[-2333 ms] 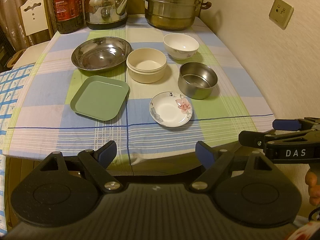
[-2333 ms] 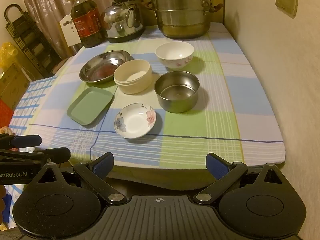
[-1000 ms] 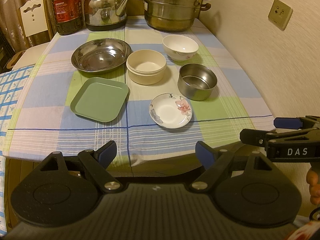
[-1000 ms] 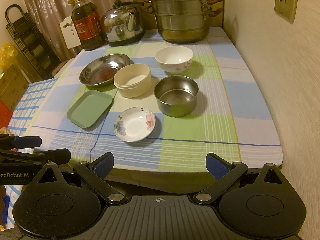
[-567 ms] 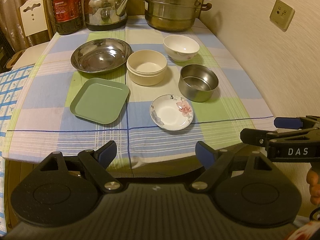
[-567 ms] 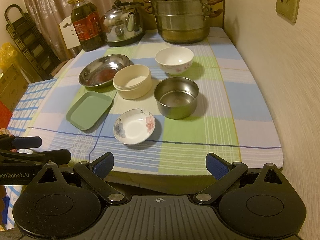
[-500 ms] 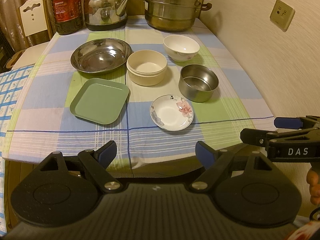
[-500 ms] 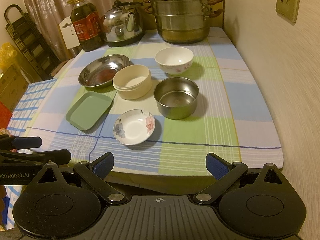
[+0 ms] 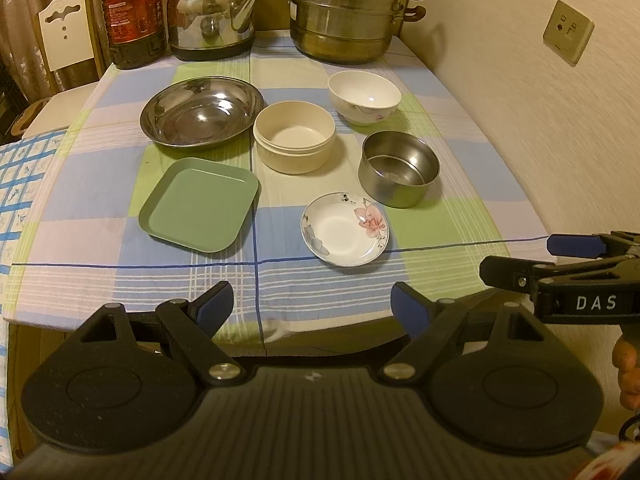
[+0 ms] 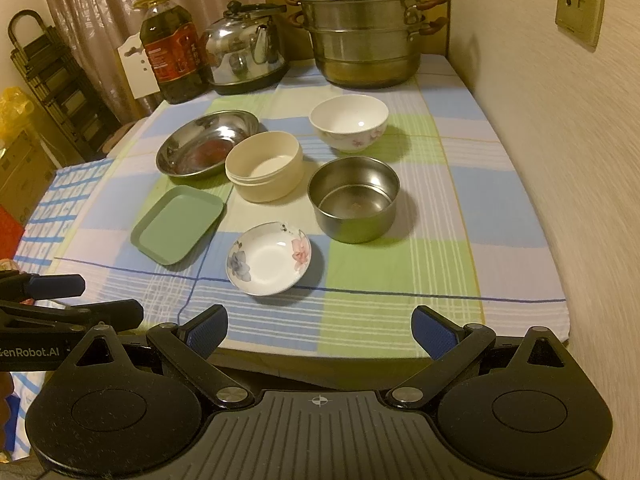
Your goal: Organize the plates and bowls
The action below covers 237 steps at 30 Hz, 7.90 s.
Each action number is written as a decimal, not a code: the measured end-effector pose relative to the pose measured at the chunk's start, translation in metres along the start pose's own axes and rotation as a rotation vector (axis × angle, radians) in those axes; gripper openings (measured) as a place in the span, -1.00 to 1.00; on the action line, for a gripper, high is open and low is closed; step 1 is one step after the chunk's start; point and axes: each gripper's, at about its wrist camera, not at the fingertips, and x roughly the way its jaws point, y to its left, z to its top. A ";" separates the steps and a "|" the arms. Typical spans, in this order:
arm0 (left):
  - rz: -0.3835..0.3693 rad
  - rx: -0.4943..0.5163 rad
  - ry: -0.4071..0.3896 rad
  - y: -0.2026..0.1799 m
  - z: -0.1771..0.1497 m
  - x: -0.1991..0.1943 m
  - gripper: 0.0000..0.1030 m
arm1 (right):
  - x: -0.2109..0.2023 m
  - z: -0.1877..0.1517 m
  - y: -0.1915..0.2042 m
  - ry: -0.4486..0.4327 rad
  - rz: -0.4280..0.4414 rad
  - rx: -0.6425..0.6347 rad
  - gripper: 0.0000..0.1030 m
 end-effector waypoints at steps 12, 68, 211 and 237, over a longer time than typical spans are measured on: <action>-0.001 -0.045 0.006 0.010 0.006 0.009 0.65 | 0.003 0.003 -0.001 -0.037 0.021 -0.004 0.91; -0.099 0.213 0.168 0.230 0.094 0.213 -0.23 | 0.238 0.070 0.137 0.160 0.007 0.218 -0.01; -0.072 -0.004 0.069 0.168 0.098 0.108 -0.60 | 0.119 0.093 0.078 -0.050 0.188 0.246 -0.19; -0.102 0.057 0.118 0.088 0.037 0.091 -0.56 | 0.063 0.014 0.024 0.027 0.120 0.238 -0.14</action>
